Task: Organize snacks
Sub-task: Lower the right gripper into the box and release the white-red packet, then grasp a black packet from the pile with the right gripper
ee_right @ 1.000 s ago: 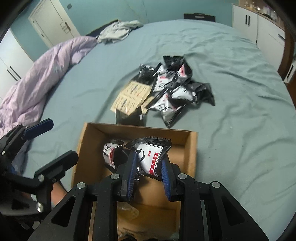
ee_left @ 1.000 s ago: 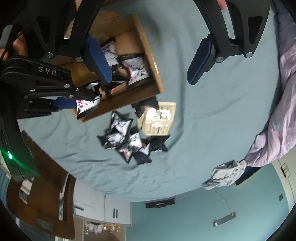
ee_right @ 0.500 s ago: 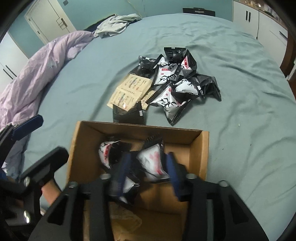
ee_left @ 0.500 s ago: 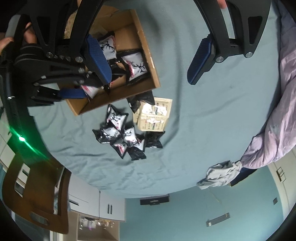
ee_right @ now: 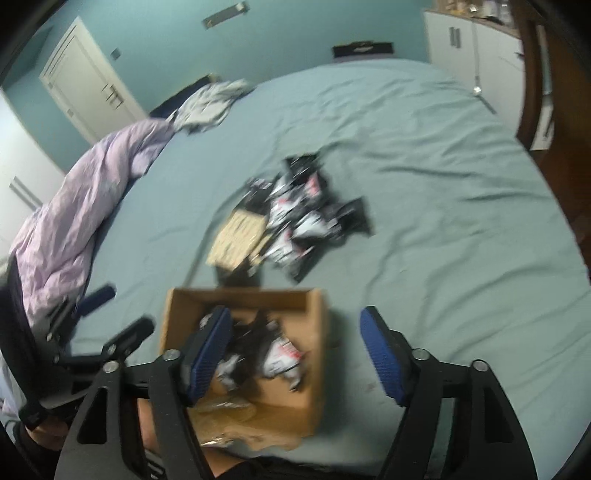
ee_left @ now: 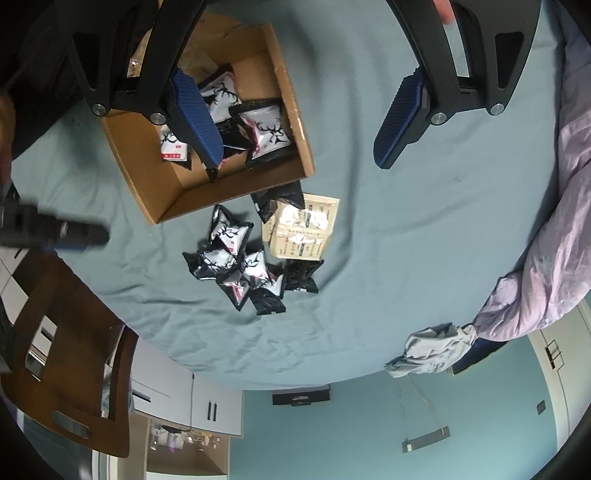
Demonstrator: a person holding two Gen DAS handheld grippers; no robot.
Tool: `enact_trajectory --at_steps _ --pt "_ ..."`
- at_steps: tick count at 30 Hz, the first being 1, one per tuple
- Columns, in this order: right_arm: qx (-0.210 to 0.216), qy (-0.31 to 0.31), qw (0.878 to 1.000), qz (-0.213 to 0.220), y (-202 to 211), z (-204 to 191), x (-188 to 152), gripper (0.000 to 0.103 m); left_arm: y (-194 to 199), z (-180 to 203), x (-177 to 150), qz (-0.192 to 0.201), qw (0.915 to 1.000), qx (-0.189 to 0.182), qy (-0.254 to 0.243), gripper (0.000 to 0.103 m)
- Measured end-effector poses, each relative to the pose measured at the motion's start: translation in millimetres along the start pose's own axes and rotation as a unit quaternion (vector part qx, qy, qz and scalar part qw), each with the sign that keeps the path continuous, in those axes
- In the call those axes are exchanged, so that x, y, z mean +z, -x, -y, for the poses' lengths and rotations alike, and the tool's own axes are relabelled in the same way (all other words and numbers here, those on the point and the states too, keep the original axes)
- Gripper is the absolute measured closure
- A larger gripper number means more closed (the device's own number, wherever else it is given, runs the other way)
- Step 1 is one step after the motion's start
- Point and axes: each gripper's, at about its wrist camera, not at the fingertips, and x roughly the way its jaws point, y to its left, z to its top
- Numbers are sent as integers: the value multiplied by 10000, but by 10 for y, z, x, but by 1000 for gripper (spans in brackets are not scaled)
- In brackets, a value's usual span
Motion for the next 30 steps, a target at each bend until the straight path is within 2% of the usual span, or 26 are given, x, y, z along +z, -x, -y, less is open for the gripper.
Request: enact_trajectory --at_steps 2,6,9,12,14,17,21,23,30 --pt "-181 -173 9995 204 51 155 66 27 -12 15 -3 -39 10000 -30 7 18" --pt "-258 -481 9979 361 -17 279 147 25 -47 34 -3 -131 9999 -22 -6 18" --pt "-264 -521 9983 78 -283 261 239 25 -90 28 5 -228 9997 -70 20 18" --pt "-6 -479 9974 -534 -694 200 379 25 -141 29 15 -328 9994 -130 23 18" --pt "108 -547 9953 -786 -920 216 487 25 -177 26 18 -390 9991 -157 37 18" --pt "42 -656 9941 -864 -1183 271 652 25 -220 11 22 -489 9985 -228 78 18" --pt "-477 -633 9937 -791 -1396 355 839 25 -250 -9 18 -570 9979 -274 135 18" --pt "-743 -536 9918 -896 -1533 366 881 25 -265 -17 23 -609 9975 -318 151 18" --pt "-741 -501 9889 -1185 -1976 368 945 25 -308 -48 55 -653 9969 -374 208 18"
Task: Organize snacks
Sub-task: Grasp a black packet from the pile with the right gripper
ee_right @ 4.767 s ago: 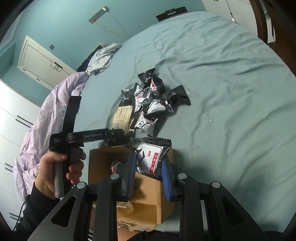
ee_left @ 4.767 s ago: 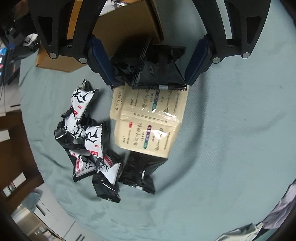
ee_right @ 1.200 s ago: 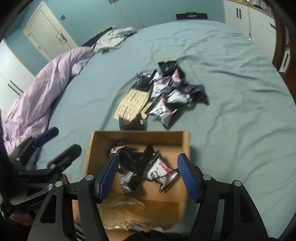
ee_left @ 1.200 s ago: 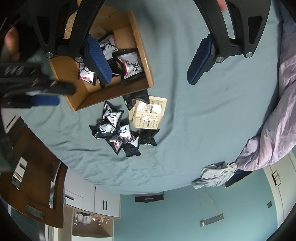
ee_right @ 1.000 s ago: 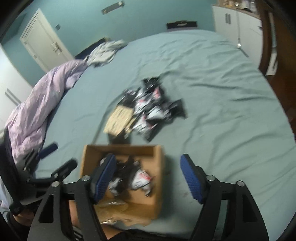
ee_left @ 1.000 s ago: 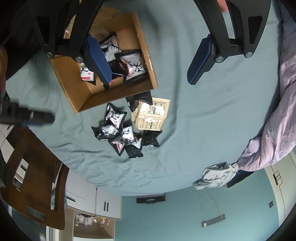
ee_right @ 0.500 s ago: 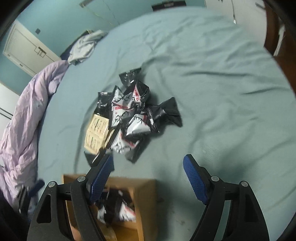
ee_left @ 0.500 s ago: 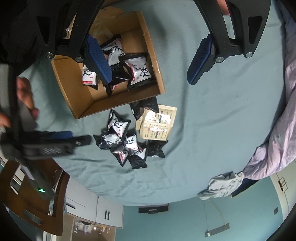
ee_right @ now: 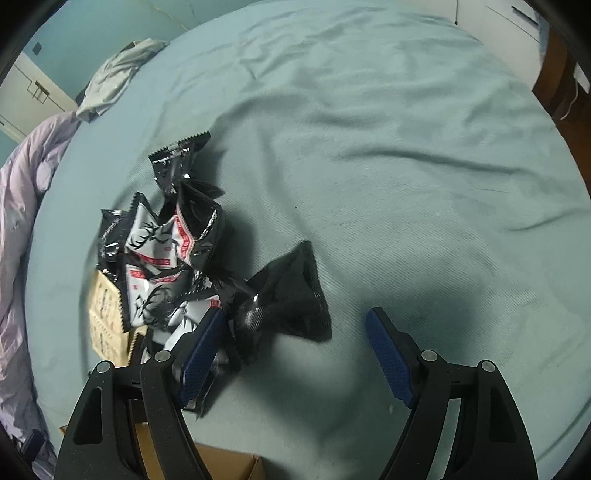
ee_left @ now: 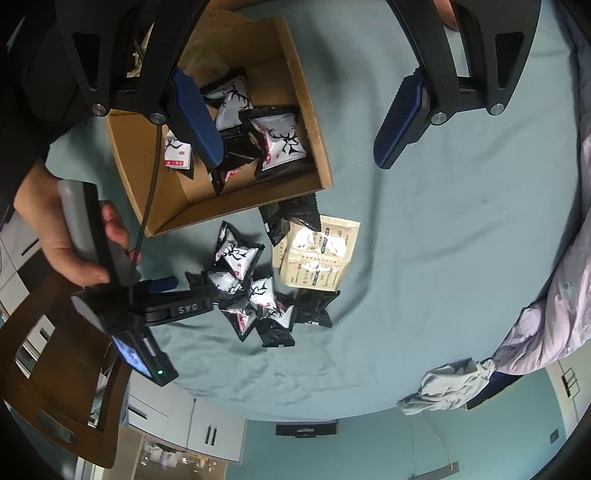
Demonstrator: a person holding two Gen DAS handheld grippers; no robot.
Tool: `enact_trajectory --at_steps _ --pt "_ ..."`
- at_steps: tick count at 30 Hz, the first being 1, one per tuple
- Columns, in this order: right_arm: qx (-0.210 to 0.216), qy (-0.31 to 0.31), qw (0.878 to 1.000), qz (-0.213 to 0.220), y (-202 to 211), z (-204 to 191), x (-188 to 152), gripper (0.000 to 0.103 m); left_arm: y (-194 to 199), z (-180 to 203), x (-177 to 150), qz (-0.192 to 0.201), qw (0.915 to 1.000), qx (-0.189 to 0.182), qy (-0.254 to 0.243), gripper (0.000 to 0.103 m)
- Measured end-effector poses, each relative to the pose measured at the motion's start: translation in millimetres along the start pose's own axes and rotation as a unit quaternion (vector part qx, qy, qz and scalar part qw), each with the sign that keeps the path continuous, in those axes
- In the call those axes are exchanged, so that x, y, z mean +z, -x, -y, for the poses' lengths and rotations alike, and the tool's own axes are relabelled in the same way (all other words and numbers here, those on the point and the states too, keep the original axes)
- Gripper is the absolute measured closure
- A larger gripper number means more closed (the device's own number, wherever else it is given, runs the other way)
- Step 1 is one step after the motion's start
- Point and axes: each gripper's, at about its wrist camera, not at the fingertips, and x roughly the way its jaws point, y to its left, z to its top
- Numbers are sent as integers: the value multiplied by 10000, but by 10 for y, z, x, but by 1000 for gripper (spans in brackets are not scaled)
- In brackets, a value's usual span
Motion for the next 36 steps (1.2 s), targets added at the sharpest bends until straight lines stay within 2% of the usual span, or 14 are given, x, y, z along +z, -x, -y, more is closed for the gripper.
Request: enact_trajectory --at_steps 3,5,6,7,10,14,20,25,28,33,36 --pt "-124 92 9999 75 -66 -31 28 27 -27 -5 -4 -27 10000 18 20 18" --pt "-272 195 9994 116 -89 -57 22 44 -32 -14 -7 2 10000 91 39 18" --pt "-421 283 9986 130 -94 -81 9 58 -36 -18 -4 22 9999 112 53 18" --pt "-558 377 9976 152 -86 -108 -7 65 -42 -27 0 38 9999 124 80 18" --pt "-601 486 9967 228 -53 -177 -41 80 -66 -54 10 3 9998 80 164 20" --pt "-631 412 9954 586 211 -156 -110 80 -61 -77 14 66 9996 130 250 22" --pt "-125 241 9941 1053 815 -87 -333 80 -41 -84 15 159 9992 219 298 21" --pt "311 225 9882 1485 1397 38 -746 80 -33 -117 26 117 9990 276 343 21" --pt "404 225 9842 1708 1599 137 -1052 80 -44 -162 89 96 9987 289 405 21" --pt "697 235 9831 1674 1778 255 -1558 80 -144 -235 309 59 9986 308 422 20" --pt "1457 161 9811 1266 1766 319 -1761 80 -293 -274 512 9 9990 277 361 19"
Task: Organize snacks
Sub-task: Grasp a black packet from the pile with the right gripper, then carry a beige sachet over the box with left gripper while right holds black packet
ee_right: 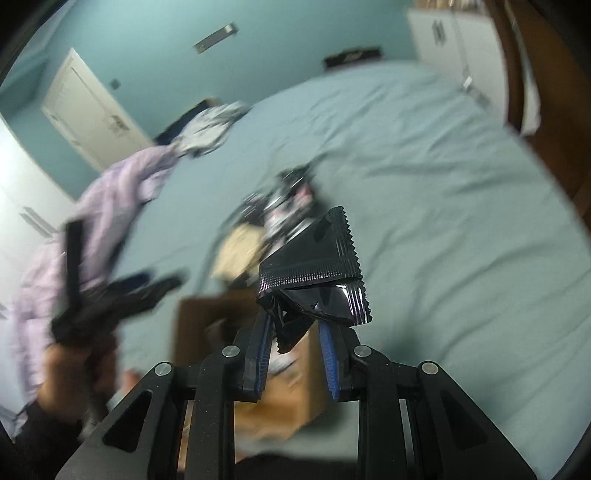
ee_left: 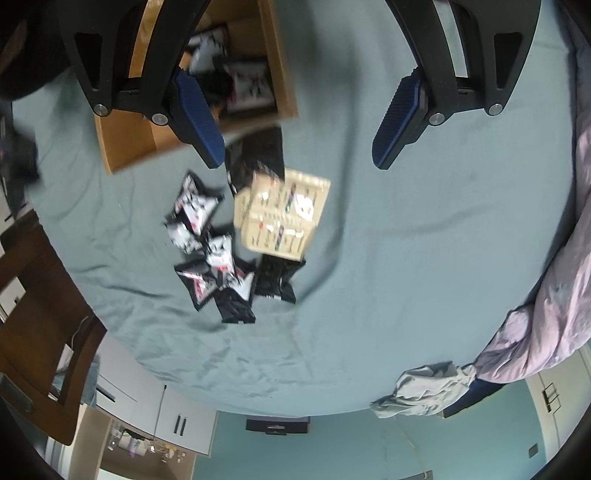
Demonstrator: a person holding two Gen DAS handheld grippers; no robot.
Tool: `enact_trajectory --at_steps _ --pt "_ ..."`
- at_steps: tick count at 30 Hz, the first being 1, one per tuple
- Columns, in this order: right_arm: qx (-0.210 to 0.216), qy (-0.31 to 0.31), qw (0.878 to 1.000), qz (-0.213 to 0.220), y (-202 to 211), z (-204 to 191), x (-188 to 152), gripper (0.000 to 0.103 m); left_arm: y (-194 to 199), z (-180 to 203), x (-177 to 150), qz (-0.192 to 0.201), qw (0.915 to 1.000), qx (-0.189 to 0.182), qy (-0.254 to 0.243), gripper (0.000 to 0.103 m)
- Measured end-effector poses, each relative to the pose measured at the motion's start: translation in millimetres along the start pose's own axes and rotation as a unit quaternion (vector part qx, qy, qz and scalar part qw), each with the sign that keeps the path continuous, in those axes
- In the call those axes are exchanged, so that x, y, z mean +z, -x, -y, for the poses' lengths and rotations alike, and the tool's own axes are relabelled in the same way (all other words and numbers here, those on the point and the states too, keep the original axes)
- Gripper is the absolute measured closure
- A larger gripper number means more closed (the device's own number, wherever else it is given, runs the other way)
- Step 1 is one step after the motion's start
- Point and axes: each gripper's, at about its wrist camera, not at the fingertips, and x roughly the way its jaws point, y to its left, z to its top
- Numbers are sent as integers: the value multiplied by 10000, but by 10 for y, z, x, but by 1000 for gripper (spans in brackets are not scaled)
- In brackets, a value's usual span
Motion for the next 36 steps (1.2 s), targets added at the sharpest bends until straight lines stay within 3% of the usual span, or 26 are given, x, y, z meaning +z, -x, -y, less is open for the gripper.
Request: enact_trajectory --at_steps 6,11,16,20,24,28,31,36 --pt "-102 122 9999 -49 -97 -1 4 80 -652 115 409 -628 9969 -90 -475 18" --pt "-205 143 9993 -267 -253 -28 29 80 -1201 107 573 -1297 9907 -188 -367 18" --pt "-205 103 9992 -336 -379 -117 85 80 -1328 275 595 -1433 9858 -149 -867 18" --pt "-181 105 9991 -382 -441 -123 100 80 -1476 413 569 -1853 9752 -120 -1206 17" --pt "-220 88 9991 -364 -455 -117 99 80 -1493 425 593 -1830 9760 -147 -1172 25" --pt "-243 39 9993 -295 -434 -121 76 80 -1412 288 607 -1652 9825 -228 -831 32" --pt "-273 56 9992 -285 -441 -138 61 80 -1251 65 574 -1397 9890 -6 -493 32" --pt "-335 147 9992 -174 -399 -181 42 80 -839 -145 549 -975 9951 27 -191 32"
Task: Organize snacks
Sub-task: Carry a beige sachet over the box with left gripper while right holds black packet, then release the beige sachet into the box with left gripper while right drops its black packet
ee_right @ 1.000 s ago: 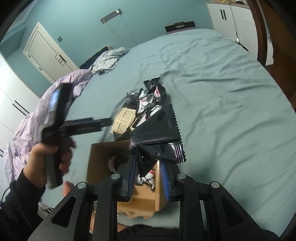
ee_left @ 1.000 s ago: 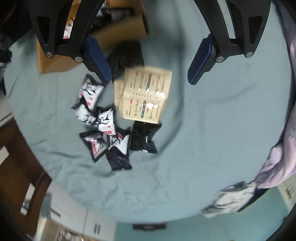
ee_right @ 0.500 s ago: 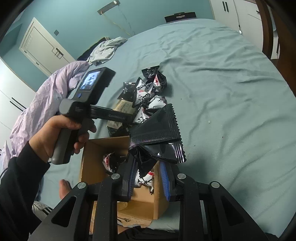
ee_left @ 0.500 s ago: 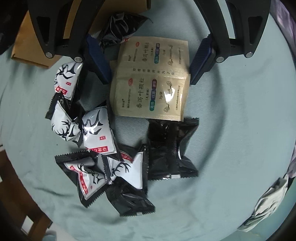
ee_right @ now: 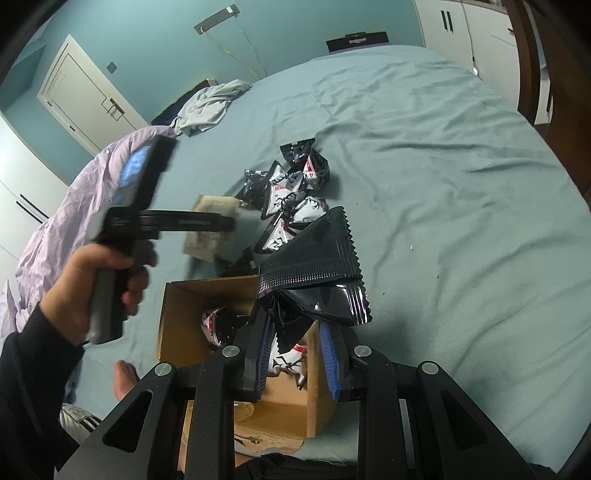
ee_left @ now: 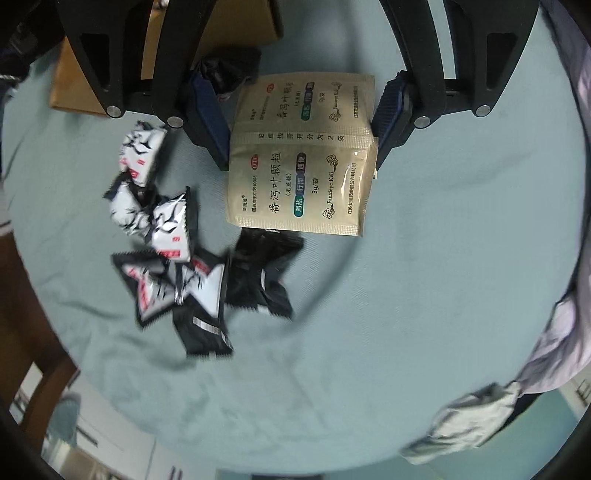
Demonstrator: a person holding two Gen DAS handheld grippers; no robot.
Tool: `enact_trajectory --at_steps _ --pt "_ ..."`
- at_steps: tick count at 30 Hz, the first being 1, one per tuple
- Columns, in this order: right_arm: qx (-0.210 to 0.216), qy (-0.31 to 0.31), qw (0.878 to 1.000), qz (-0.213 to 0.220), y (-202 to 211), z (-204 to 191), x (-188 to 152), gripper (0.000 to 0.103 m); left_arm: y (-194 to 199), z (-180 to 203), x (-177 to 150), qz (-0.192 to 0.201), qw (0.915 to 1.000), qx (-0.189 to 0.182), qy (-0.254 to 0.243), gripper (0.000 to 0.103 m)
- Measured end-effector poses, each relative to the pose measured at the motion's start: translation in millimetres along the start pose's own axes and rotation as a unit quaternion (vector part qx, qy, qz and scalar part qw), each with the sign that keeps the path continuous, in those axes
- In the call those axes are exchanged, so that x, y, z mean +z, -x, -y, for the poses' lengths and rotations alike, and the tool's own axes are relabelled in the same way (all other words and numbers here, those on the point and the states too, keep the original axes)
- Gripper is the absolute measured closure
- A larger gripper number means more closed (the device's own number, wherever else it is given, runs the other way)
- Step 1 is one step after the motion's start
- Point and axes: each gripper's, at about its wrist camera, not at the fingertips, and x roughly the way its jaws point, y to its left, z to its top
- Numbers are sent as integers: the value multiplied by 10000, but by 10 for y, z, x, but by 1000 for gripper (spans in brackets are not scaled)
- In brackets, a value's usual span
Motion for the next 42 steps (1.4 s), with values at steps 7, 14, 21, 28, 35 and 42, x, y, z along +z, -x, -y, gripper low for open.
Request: enact_trajectory --at_steps 7,14,21,28,35,42 --pt "-87 76 9999 96 75 -41 -42 80 881 151 -298 896 9960 32 -47 32" --pt "-227 216 9994 121 116 -112 -75 80 1406 468 -773 1206 9890 -482 -709 31" --pt "-290 305 9991 97 121 -158 -79 80 1182 794 -1244 836 9883 -866 -936 31" --pt "-331 360 9988 31 94 -167 -77 80 754 941 -1418 371 9915 -588 -1099 31" --pt "-390 407 9984 -25 59 -191 -71 80 616 896 -1442 327 9937 -515 -944 30" --pt "-425 357 9984 -88 27 -184 -60 80 651 942 -1464 408 9921 -478 -1086 21"
